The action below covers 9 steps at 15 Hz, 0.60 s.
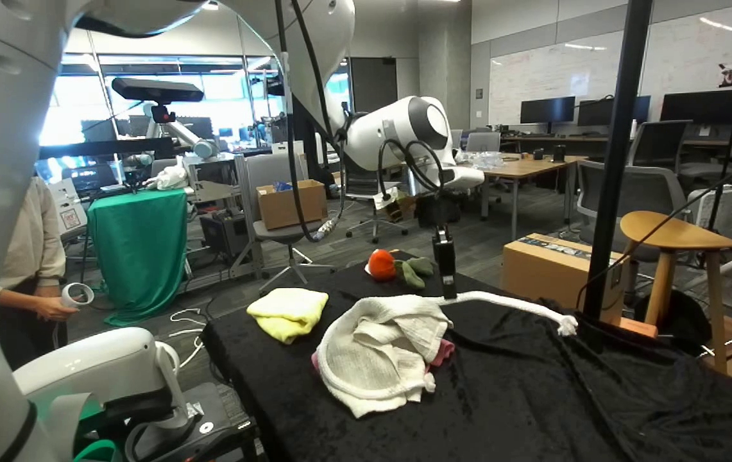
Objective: Put all the objects together at the center of the table
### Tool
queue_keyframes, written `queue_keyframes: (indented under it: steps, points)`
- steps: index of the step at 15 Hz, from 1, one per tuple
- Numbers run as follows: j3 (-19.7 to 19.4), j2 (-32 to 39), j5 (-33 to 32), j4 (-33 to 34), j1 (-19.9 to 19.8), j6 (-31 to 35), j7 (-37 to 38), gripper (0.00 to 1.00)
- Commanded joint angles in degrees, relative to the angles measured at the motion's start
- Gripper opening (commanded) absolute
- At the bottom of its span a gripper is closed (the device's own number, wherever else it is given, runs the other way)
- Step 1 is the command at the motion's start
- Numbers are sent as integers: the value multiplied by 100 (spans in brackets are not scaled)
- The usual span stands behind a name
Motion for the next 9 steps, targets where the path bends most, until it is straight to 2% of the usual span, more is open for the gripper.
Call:
queue_keyframes:
  steps: [1,8,9]
  points:
    - [-74,43,-17,-34,-20,-298,307,2]
    - [211,-442,40,-690,14,-314,-19,4]
    - [257,-540,72,-758,7,-306,-48,32]
